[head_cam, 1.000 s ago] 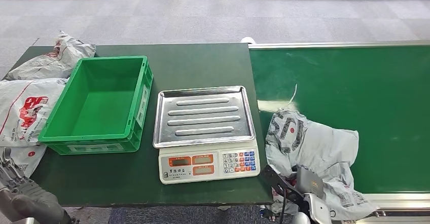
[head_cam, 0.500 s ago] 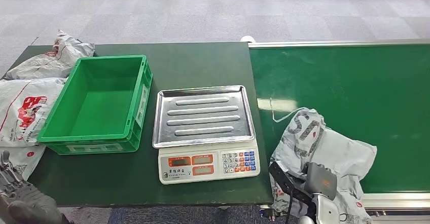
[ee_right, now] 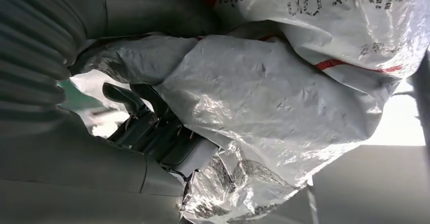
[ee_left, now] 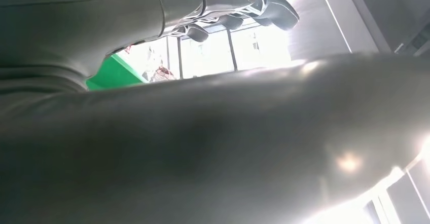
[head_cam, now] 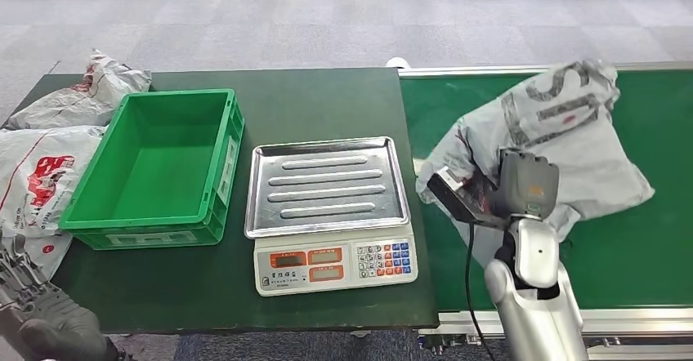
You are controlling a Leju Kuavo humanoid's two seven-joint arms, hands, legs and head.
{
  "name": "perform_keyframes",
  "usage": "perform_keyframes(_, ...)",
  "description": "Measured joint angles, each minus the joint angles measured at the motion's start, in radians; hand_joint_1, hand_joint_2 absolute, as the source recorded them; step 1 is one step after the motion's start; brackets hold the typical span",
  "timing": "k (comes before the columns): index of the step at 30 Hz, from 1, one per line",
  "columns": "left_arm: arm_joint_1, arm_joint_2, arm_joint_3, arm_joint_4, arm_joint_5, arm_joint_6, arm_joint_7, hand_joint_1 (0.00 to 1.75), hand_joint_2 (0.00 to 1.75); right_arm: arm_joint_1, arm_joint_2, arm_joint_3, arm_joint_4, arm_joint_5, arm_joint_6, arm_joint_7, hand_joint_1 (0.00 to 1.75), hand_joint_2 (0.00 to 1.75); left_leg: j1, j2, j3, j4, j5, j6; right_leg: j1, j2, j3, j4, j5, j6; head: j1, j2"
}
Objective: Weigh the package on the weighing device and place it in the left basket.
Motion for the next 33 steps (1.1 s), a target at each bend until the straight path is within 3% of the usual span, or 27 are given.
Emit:
perform_keyframes(6, -0.019, -0.007, 0.000, 0.014, 0.000, 0.005, -0.007, 0.00, 0.00, -0.356, 0.019, 0.228, 0.199, -0.013, 0.060, -0.046, 1.75, 1.75, 0.000, -0.002, -0.001, 0.000, 0.008, -0.002, 0.001, -0.001, -0.008, 0.001, 0.007, -0.001, 0.000, 0.000)
perform_keyframes(10, -0.030, -0.010, -0.002, 0.024, 0.008, 0.009, -0.016, 0.00, 0.00, -0.567, 0.100, 0.366, 0.369, -0.078, 0.108, -0.093, 1.75, 1.75, 0.001, -0.002, -0.003, 0.000, 0.010, -0.005, 0.002, 0.000, -0.012, 0.003, 0.007, -0.003, 0.000, 0.000)
perform_keyframes(13, -0.033, -0.010, -0.005, 0.034, 0.030, 0.016, -0.030, 0.00, 0.00, -0.684, 0.173, 0.440, 0.492, -0.244, 0.195, -0.168, 1.75, 1.75, 0.002, -0.004, -0.003, 0.000, 0.010, -0.005, 0.003, -0.002, -0.012, 0.003, 0.007, -0.003, 0.000, 0.000)
perform_keyframes(17, -0.040, -0.010, -0.005, 0.043, 0.045, 0.018, -0.036, 0.00, 0.00, -0.723, 0.237, 0.511, 0.597, -0.476, 0.320, -0.262, 1.75, 1.75, 0.003, -0.005, -0.004, 0.000, 0.010, -0.005, 0.004, -0.003, -0.012, 0.003, 0.007, -0.004, 0.000, 0.000)
perform_keyframes(22, -0.051, -0.010, -0.004, 0.044, 0.045, 0.018, -0.029, 0.00, 0.00, -0.716, 0.268, 0.609, 0.667, -0.627, 0.408, -0.293, 1.75, 1.75, 0.003, -0.005, -0.004, 0.000, 0.010, -0.005, 0.003, -0.003, -0.012, 0.003, 0.007, -0.003, 0.000, 0.000)
perform_keyframes(33, -0.048, -0.009, 0.003, 0.041, 0.071, -0.009, -0.027, 0.00, 0.00, -0.711, 0.201, 0.837, 0.682, -0.770, 0.473, -0.219, 1.75, 1.75, 0.002, -0.005, -0.004, 0.000, 0.010, -0.005, 0.003, -0.003, -0.012, 0.003, 0.008, -0.004, 0.000, 0.000)
